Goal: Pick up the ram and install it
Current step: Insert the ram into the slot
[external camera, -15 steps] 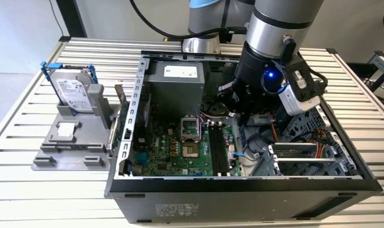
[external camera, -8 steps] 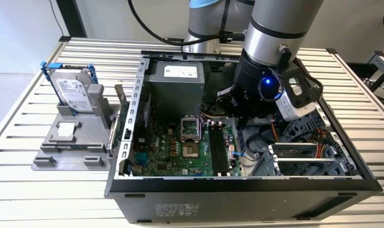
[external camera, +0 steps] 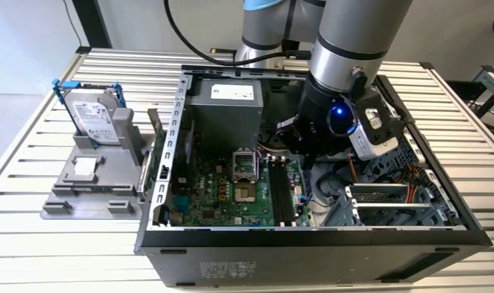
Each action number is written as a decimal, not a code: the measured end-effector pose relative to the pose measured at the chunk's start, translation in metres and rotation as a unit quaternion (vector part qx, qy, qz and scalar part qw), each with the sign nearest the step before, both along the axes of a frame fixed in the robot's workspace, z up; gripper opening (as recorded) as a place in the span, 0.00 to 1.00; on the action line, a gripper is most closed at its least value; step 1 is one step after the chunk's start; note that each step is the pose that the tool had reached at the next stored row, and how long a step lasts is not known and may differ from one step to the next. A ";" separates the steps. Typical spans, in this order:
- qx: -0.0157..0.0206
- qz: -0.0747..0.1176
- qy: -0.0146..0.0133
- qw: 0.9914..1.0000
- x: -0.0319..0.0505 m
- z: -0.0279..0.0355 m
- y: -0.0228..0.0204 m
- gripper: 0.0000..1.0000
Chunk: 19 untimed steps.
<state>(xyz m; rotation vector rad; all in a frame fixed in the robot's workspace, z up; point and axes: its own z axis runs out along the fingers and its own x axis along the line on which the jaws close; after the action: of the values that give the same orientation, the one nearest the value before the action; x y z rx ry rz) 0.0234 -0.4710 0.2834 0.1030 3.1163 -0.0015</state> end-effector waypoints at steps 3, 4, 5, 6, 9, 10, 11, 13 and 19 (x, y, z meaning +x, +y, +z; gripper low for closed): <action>0.000 0.000 0.000 1.000 -0.0008 -0.0054 0.0012 0.00; 0.000 0.000 0.000 1.000 -0.0009 -0.0071 0.0014 0.00; 0.000 0.001 0.000 1.000 -0.0013 -0.0090 0.0015 0.00; 0.000 0.003 0.000 1.000 -0.0017 -0.0108 0.0015 0.00; 0.000 0.020 -0.001 1.000 -0.0030 -0.0162 0.0015 0.00; 0.000 0.025 -0.001 1.000 -0.0036 -0.0181 0.0015 0.00; 0.000 0.027 -0.001 1.000 -0.0044 -0.0199 0.0015 0.00; 0.000 0.027 -0.001 1.000 -0.0054 -0.0237 0.0016 0.00; 0.000 0.028 -0.001 1.000 -0.0060 -0.0345 0.0016 0.00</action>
<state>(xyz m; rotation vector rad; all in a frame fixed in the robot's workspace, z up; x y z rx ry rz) 0.0173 -0.4694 0.2489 0.0171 3.1152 -0.0003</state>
